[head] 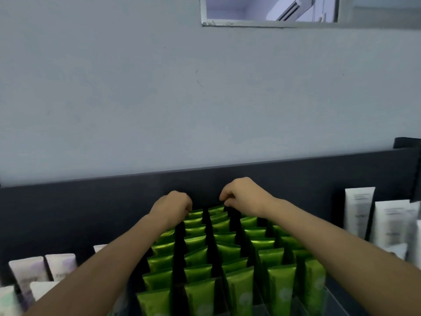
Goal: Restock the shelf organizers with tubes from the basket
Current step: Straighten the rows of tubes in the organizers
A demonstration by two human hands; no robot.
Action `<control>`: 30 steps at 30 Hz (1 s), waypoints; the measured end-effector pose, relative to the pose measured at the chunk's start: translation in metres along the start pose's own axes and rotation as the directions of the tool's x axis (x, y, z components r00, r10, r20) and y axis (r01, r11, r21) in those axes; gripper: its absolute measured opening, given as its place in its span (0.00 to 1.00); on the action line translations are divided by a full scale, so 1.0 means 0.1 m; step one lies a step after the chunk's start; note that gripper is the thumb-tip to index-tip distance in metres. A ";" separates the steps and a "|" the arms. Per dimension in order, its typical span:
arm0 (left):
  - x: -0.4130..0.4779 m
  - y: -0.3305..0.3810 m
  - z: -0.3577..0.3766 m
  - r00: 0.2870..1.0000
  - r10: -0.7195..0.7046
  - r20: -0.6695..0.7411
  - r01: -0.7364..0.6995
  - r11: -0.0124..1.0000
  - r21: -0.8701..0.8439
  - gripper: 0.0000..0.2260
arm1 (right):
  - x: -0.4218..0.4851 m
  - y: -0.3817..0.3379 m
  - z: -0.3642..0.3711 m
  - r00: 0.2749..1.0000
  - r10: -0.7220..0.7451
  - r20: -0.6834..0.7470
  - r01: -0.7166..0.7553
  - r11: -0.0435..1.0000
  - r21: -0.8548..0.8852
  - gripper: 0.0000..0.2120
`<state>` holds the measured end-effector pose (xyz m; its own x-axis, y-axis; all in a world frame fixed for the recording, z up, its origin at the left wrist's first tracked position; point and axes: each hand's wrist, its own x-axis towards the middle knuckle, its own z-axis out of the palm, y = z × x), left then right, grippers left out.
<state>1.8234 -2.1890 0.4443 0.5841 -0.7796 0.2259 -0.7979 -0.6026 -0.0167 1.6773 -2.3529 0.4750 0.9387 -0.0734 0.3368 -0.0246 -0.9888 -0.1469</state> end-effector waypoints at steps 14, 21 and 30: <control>-0.06 0.04 -0.11 0.998 -0.059 0.003 0.059 0.997 0.059 0.10 | -0.16 0.34 -0.07 0.989 0.145 0.003 -0.145 0.988 -0.061 0.13; -0.09 0.06 -0.15 0.999 -0.041 0.012 0.040 0.997 0.066 0.09 | -0.09 0.55 0.04 0.978 0.199 0.067 -0.188 0.972 -0.143 0.15; -0.06 0.39 -0.34 0.959 0.141 -0.247 -0.143 0.990 0.014 0.10 | 0.01 0.60 0.13 0.976 0.215 0.040 -0.214 0.976 -0.041 0.08</control>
<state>1.7839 -2.2023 0.4753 0.4101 -0.7904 0.4551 -0.8709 -0.4876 -0.0619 1.6814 -2.4109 0.4546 0.9246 -0.2792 0.2593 -0.2386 -0.9548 -0.1774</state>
